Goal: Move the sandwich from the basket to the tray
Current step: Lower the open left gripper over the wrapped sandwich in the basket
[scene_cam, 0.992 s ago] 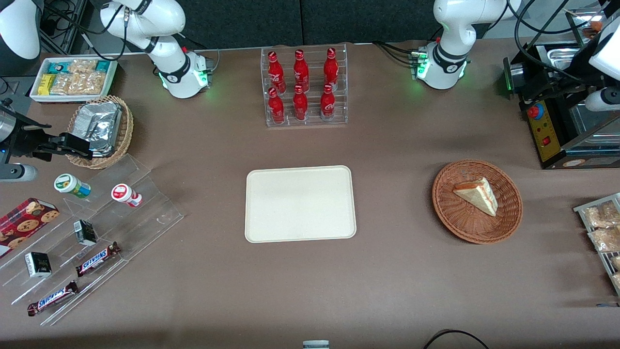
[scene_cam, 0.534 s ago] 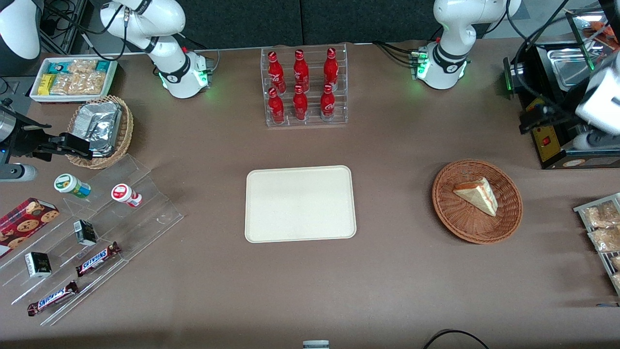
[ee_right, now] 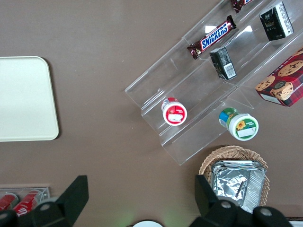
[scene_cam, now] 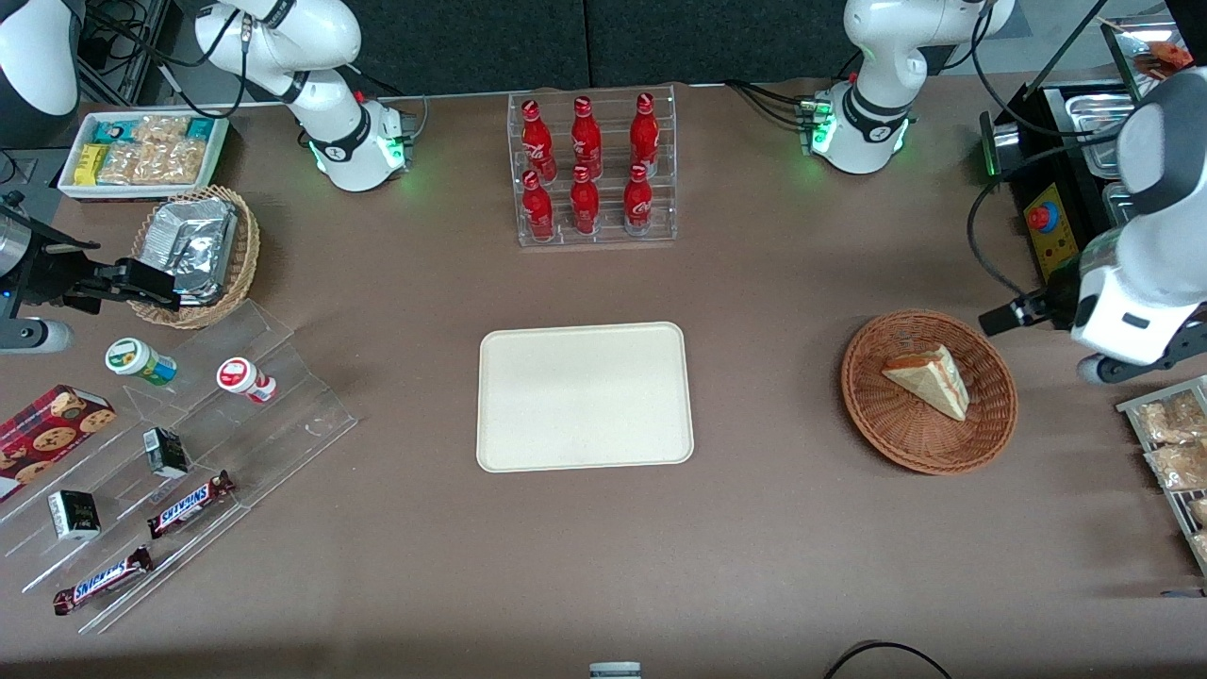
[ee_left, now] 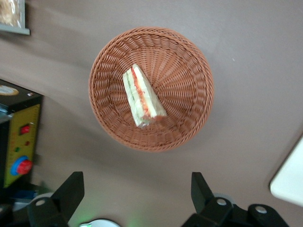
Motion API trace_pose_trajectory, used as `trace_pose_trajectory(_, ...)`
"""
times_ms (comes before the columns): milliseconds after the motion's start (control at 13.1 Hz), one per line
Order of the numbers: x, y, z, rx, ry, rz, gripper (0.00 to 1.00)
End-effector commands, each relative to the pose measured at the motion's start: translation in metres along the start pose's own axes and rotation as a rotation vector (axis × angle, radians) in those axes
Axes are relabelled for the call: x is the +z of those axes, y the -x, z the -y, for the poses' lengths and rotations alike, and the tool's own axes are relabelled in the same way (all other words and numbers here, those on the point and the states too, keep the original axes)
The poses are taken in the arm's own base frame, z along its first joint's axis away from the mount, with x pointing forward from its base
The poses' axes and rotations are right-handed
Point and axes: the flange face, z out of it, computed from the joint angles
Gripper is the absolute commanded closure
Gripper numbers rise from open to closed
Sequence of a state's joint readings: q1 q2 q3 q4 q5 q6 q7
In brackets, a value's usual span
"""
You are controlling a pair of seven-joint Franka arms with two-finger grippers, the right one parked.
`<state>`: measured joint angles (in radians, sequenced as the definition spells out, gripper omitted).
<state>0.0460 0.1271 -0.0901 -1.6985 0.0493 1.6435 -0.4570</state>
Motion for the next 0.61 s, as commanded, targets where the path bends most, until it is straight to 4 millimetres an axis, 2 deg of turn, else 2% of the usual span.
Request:
trace_pose_trajectory(0, 0.042, 0.001, -0.002, -0.149, 0.015, -0.048, 0.0)
trace_pose_trajectory(229, 0.08, -0.003, -0.002, -0.299, 0.054, -0.093, 0.0)
trace_pose_trajectory(305, 0.1, -0.005, 0.012, -0.346, 0.067, -0.107, 0.0)
trace_pose_trajectory(534, 0.148, 0.003, 0.028, -0.411, 0.105, -0.145, 0.0)
